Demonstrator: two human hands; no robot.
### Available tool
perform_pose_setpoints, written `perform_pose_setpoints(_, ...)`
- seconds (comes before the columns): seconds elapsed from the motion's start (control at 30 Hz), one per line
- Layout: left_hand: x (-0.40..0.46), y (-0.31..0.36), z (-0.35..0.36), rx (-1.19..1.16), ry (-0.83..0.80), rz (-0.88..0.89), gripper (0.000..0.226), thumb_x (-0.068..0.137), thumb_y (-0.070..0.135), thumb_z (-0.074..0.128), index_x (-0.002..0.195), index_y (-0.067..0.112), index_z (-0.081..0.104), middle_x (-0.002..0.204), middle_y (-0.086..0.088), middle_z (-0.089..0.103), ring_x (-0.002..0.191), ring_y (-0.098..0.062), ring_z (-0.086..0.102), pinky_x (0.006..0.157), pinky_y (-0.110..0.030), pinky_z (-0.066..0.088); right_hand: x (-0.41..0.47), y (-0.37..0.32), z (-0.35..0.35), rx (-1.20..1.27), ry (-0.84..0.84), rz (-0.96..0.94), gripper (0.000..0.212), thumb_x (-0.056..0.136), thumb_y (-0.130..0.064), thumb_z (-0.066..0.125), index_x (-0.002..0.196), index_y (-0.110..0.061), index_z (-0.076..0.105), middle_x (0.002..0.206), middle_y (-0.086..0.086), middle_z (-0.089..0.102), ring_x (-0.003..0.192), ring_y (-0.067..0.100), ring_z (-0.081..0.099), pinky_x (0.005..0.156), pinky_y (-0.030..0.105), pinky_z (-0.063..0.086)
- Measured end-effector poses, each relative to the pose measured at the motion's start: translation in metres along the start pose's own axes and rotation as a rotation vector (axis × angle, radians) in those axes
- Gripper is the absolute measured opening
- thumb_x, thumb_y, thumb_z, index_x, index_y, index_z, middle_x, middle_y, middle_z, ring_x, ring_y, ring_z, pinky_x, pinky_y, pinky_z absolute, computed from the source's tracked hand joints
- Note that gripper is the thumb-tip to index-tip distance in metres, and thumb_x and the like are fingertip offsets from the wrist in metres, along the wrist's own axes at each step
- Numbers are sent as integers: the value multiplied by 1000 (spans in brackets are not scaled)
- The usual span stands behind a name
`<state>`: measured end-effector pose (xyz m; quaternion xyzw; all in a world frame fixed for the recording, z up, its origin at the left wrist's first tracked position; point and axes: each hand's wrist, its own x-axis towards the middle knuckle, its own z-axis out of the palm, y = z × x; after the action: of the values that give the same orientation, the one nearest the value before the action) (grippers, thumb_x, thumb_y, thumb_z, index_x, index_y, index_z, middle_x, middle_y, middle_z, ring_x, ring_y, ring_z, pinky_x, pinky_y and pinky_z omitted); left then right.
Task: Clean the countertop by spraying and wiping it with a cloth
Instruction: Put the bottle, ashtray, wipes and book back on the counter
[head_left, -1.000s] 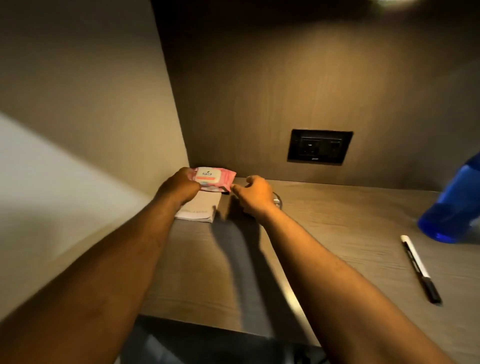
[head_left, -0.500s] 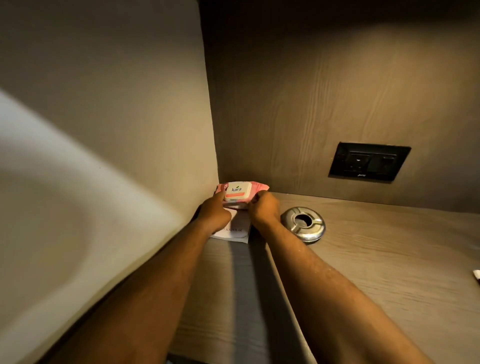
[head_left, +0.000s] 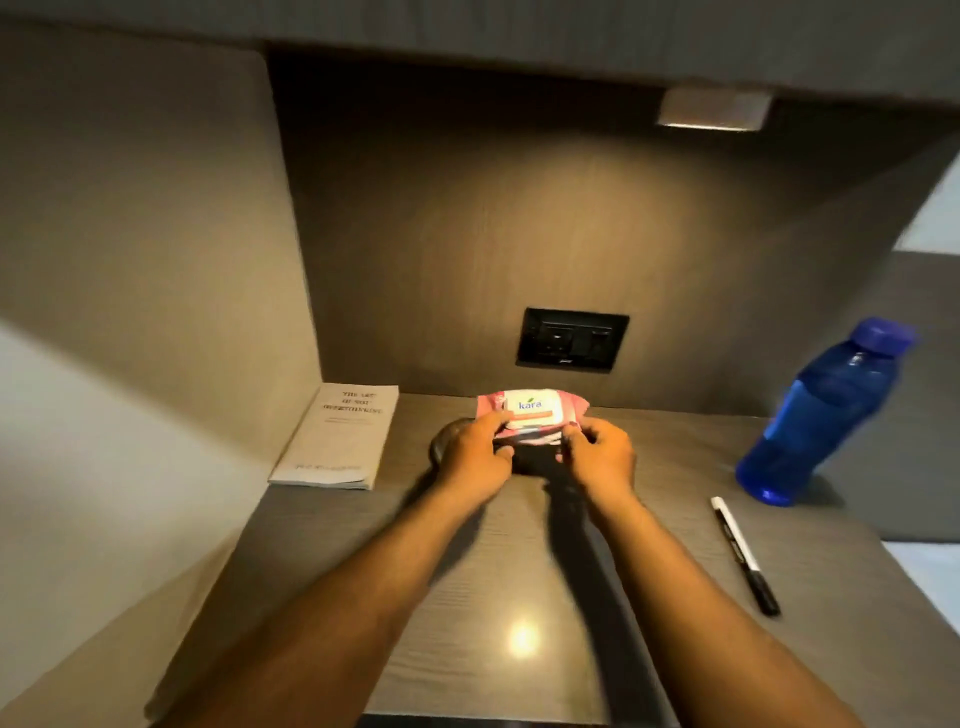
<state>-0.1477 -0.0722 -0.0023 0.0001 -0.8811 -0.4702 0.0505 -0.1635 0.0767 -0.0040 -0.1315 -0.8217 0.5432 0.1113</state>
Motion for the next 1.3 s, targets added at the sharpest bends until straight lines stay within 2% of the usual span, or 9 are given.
perform_pose_setpoints(0.07, -7, 19, 33, -4, -148, 23, 57, 86, 6, 60, 140, 19, 46, 141, -8, 49, 126, -23, 48, 105, -27, 37, 5, 22, -34, -12, -5, 86, 19, 95, -18, 58, 95, -6, 73, 89, 19, 73, 84, 35, 69, 77, 53, 58)
perform_pose_setpoints(0.23, -18, 34, 87, 209, -370, 32, 69, 88, 18, 60, 149, 14, 28, 154, -11, 32, 139, -27, 32, 113, -31, 27, 13, 56, -79, -438, -111, 102, 28, 96, -17, 49, 115, -14, 69, 117, 14, 69, 106, 33, 64, 93, 44, 51)
perform_pose_setpoints(0.43, -16, 34, 96, 431, -291, 77, 74, 91, 31, 58, 152, 21, 17, 161, -4, 14, 148, -23, 9, 120, -37, 12, 11, 73, -83, -646, -190, -111, 60, 98, -28, 46, 153, -29, 22, 159, -1, 28, 142, 25, 32, 111, 49, 35)
perform_pose_setpoints(0.57, -10, 30, 87, 505, -388, 86, 77, 92, 32, 57, 153, 25, 11, 162, 0, 8, 148, -22, 4, 120, -39, 10, 15, 79, -83, -890, -402, -177, 65, 100, -38, 40, 156, -23, 11, 165, 1, 10, 151, 27, 13, 117, 54, 23)
perform_pose_setpoints(0.67, -7, 30, 78, 485, -368, 103, 77, 91, 29, 59, 152, 26, 12, 161, 0, 12, 148, -23, 5, 119, -40, 11, 14, 67, -82, -872, -382, -154, 65, 99, -37, 41, 156, -19, 13, 165, 5, 11, 152, 29, 7, 119, 54, 21)
perform_pose_setpoints(0.83, 0, 19, 26, 376, -116, 64, 70, 91, 28, 59, 150, 26, 21, 159, -3, 21, 147, -21, 12, 115, -34, 10, -10, 20, -40, -603, -186, -242, 44, 95, -27, 54, 138, -15, 50, 137, 7, 54, 126, 25, 50, 105, 43, 44)
perform_pose_setpoints(1.03, -11, -47, -89, 387, 159, -267, 56, 93, 30, 55, 145, 20, 37, 150, -7, 40, 135, -26, 39, 108, -37, 32, -66, -38, 60, -303, -558, -141, 35, 95, -30, 56, 126, -15, 61, 127, 9, 64, 117, 25, 60, 98, 38, 48)
perform_pose_setpoints(1.17, -40, -78, -129, 442, 120, -422, 52, 93, 35, 52, 143, 27, 37, 142, -3, 50, 122, -27, 53, 99, -41, 42, -89, -57, 121, -325, -546, -60, 29, 95, -31, 54, 104, -7, 67, 108, 13, 70, 103, 31, 66, 75, 30, 48)
perform_pose_setpoints(1.3, -57, -97, -142, 407, 89, -448, 43, 94, 33, 52, 136, 25, 46, 136, -3, 55, 118, -27, 55, 95, -39, 46, -94, -63, 165, -239, -521, 114, 29, 93, -27, 58, 110, -5, 63, 115, 16, 69, 104, 32, 66, 88, 40, 56)
